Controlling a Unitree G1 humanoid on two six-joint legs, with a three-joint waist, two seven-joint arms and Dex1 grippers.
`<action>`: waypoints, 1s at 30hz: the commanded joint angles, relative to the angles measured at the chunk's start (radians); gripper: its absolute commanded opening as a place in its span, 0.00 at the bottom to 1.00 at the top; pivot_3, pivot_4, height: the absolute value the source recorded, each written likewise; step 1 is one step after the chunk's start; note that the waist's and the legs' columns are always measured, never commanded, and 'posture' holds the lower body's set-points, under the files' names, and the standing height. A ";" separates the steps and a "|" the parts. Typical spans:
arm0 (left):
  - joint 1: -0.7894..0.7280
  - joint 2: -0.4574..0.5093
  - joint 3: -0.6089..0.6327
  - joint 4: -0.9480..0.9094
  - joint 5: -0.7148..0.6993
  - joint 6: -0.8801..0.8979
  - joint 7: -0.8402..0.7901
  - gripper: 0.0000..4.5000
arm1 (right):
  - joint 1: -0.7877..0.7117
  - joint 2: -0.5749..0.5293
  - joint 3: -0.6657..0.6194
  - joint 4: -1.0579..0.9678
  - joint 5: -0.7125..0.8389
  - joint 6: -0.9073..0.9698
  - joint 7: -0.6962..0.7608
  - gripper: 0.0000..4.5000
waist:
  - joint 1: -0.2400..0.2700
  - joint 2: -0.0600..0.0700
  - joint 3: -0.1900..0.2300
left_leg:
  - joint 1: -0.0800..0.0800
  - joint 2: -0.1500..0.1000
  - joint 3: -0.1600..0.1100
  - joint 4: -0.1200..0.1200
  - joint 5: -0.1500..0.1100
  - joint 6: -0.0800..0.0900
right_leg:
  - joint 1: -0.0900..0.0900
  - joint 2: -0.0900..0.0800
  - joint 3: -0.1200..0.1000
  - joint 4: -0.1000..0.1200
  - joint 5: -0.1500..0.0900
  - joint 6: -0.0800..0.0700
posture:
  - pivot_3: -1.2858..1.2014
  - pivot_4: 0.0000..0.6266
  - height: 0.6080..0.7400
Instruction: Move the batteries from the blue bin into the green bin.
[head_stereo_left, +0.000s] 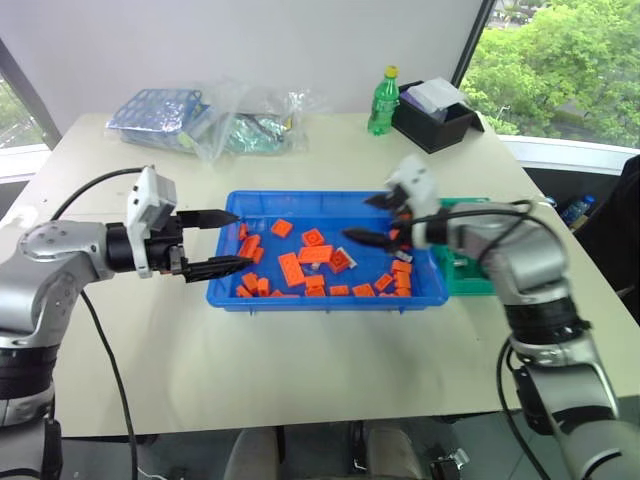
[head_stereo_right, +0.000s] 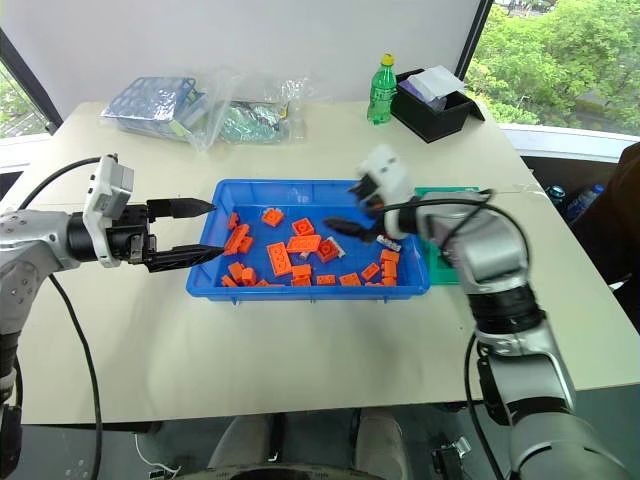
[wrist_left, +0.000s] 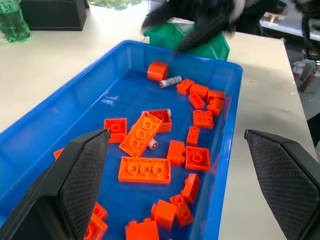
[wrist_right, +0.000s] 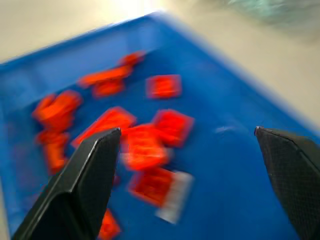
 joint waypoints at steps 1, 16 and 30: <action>0.018 0.017 0.041 -0.054 -0.024 0.002 0.010 1.00 | -0.058 0.037 0.059 0.143 -0.054 -0.116 0.037 0.98 | 0.000 0.000 0.000 | 0.000 0.000 0.000 0.000 0.000 0.000 | 0.000 0.000 0.000 0.000 0.000 0.000 | 0.52 0.24 0.87; 0.069 0.038 0.096 -0.103 -0.052 0.015 0.053 1.00 | -0.126 0.155 0.106 0.508 -0.165 -0.379 0.114 0.78 | -0.004 0.000 0.000 | 0.001 0.000 0.000 0.000 0.000 0.000 | 0.001 0.001 0.000 0.002 0.001 0.000 | 0.52 0.24 0.87; 0.037 0.027 0.066 -0.067 -0.035 -0.009 0.049 1.00 | -0.132 0.236 0.071 0.419 -0.143 -0.314 0.073 0.27 | -0.005 0.000 0.000 | 0.001 0.000 0.000 -0.001 0.000 0.000 | 0.001 0.001 0.000 0.002 0.001 -0.001 | 0.52 0.24 0.87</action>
